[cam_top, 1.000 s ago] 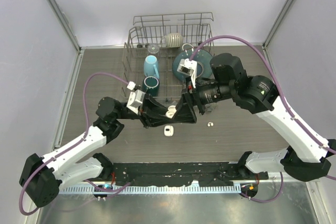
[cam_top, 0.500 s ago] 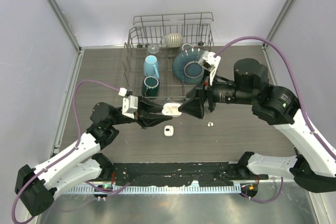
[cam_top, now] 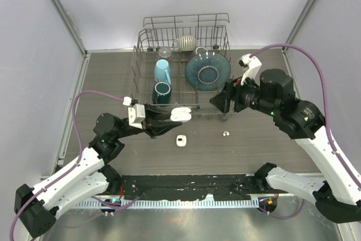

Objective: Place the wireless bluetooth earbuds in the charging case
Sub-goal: Pick up the earbud from the center of the board.

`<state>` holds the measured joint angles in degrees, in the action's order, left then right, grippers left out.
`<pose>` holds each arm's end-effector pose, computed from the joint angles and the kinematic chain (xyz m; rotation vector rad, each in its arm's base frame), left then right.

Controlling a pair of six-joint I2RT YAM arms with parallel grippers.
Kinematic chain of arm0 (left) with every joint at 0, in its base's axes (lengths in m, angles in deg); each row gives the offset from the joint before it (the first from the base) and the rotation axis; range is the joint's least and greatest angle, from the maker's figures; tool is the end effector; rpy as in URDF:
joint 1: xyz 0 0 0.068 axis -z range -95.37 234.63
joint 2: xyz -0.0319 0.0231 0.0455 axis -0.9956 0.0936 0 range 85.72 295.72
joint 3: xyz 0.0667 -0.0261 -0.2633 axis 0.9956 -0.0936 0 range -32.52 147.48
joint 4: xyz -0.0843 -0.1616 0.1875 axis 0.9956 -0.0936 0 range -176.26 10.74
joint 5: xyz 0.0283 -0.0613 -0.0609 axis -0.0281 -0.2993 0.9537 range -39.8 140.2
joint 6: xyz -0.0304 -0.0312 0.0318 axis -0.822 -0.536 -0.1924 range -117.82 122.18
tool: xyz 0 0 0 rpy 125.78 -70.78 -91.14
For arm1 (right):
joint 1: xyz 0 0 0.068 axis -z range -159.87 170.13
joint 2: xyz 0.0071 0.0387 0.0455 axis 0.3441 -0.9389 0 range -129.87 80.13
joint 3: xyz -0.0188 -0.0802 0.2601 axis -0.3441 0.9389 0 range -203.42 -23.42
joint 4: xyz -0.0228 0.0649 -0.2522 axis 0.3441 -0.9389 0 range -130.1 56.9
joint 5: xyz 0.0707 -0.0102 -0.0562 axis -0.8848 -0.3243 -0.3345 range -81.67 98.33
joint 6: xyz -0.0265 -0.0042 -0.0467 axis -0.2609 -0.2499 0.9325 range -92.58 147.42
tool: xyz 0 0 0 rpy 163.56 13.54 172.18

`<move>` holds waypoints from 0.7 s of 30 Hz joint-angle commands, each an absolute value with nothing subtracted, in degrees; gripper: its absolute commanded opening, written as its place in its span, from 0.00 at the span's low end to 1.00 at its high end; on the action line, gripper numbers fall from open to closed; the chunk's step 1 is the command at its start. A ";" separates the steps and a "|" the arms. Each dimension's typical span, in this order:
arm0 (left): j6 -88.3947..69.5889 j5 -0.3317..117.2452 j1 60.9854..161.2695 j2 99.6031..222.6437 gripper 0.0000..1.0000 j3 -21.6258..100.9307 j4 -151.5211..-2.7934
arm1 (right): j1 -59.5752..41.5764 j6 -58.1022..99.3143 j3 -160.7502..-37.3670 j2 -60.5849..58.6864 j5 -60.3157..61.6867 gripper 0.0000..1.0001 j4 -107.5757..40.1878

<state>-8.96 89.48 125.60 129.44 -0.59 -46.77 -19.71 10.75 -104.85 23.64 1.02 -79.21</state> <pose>0.1183 -0.1327 0.3405 0.9342 1.0295 -1.1810 0.1299 0.1143 0.4519 -0.4912 1.9571 0.7670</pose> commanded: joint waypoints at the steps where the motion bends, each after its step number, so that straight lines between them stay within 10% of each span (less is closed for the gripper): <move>1: -7.84 88.25 125.76 128.78 0.00 0.26 -45.69 | -12.05 6.60 -102.88 24.93 1.04 0.69 -79.15; 21: -12.32 88.78 125.76 126.77 0.00 -0.17 -45.86 | 8.87 0.09 -79.78 29.77 -4.50 0.72 -81.26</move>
<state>-10.49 89.20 125.60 127.85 -0.44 -48.72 5.56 1.71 -82.45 29.02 -2.02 -82.20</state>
